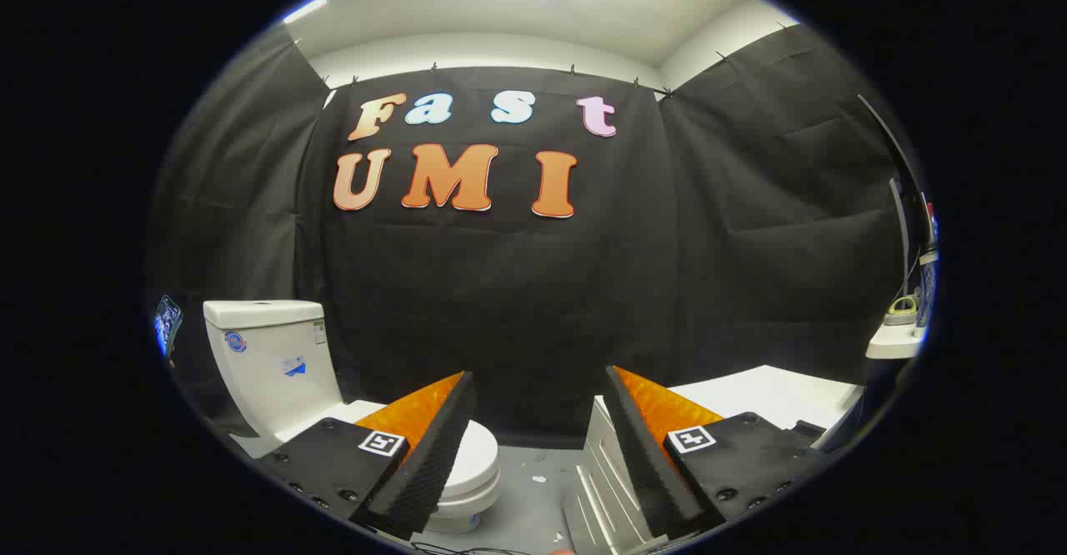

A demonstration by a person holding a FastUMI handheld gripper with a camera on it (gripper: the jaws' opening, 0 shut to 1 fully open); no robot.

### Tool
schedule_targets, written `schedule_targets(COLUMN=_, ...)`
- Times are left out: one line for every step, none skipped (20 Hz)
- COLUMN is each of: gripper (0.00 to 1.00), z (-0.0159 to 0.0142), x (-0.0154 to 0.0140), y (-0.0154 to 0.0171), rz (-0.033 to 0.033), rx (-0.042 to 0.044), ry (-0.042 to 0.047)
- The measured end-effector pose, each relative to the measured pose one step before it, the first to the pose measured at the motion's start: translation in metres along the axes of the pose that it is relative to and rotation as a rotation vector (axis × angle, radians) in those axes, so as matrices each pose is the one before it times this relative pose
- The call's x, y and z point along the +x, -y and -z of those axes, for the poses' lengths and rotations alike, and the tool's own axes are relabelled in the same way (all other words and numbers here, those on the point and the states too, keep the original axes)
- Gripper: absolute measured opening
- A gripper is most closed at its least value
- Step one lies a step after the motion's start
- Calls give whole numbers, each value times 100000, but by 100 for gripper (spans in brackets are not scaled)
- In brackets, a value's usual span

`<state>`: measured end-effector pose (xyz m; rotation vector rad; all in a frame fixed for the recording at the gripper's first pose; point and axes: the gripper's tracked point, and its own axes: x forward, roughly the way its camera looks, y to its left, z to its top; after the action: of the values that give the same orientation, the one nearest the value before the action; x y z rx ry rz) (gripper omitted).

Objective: Open the toilet lid.

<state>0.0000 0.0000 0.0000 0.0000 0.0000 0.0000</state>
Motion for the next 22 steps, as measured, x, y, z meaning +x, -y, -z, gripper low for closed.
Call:
schedule_targets(gripper=99, z=78, x=6, y=124, rz=-3, rx=336, ry=-407)
schedule_targets(gripper=99, z=8, x=26, y=96, rz=225, rx=260, ry=-19)
schedule_targets(gripper=99, z=-212, x=18, y=120, rz=347, rx=38, ry=146)
schedule_targets(gripper=99, z=32, x=26, y=53, rz=143, rx=-4, ry=62)
schedule_targets(gripper=99, z=24, x=86, y=-28, rz=14, rx=92, ry=-180)
schedule_targets(gripper=99, z=65, x=-41, y=-13, rz=-146, rx=58, ry=-165)
schedule_targets(gripper=99, z=25, x=-92, y=-77, rz=-46, rx=-73, ry=-90)
schedule_targets(gripper=98, z=-43, x=-4, y=-7, rz=60, rx=-234, ry=141)
schedule_targets(gripper=98, z=-33, x=3, y=2, rz=116, rx=-235, ry=128)
schedule_targets(gripper=98, z=-35, x=-28, y=-32, rz=-57, rx=-59, ry=141)
schedule_targets(gripper=98, z=-63, x=-33, y=6, rz=85, rx=-25, ry=-80)
schedule_targets(gripper=99, z=70, x=-10, y=49, rz=16, rx=125, ry=-197)
schedule_targets(gripper=99, z=55, x=64, y=74, rz=82, rx=91, ry=-98)
schedule_targets(gripper=99, z=-22, x=-24, y=45, rz=122, rx=31, ry=-68)
schedule_targets(gripper=99, z=35, x=-44, y=34, rz=93, rx=46, ry=-15)
schedule_targets(gripper=99, z=-32, x=-116, y=41, rz=106, rx=80, ry=-19)
schedule_targets(gripper=99, z=3, x=30, y=42, rz=61, rx=63, ry=34)
schedule_targets(gripper=99, z=-1, x=83, y=55, rz=133, rx=17, ry=40)
schedule_targets(gripper=99, z=43, x=-25, y=24, rz=95, rx=97, ry=10)
schedule_targets(gripper=99, z=-9, x=-17, y=44, rz=144, rx=65, ry=-24)
schedule_targets(gripper=99, z=-33, x=28, y=46, rz=155, rx=69, ry=64)
schedule_targets(gripper=99, z=29, x=46, y=18, rz=106, rx=29, ry=24)
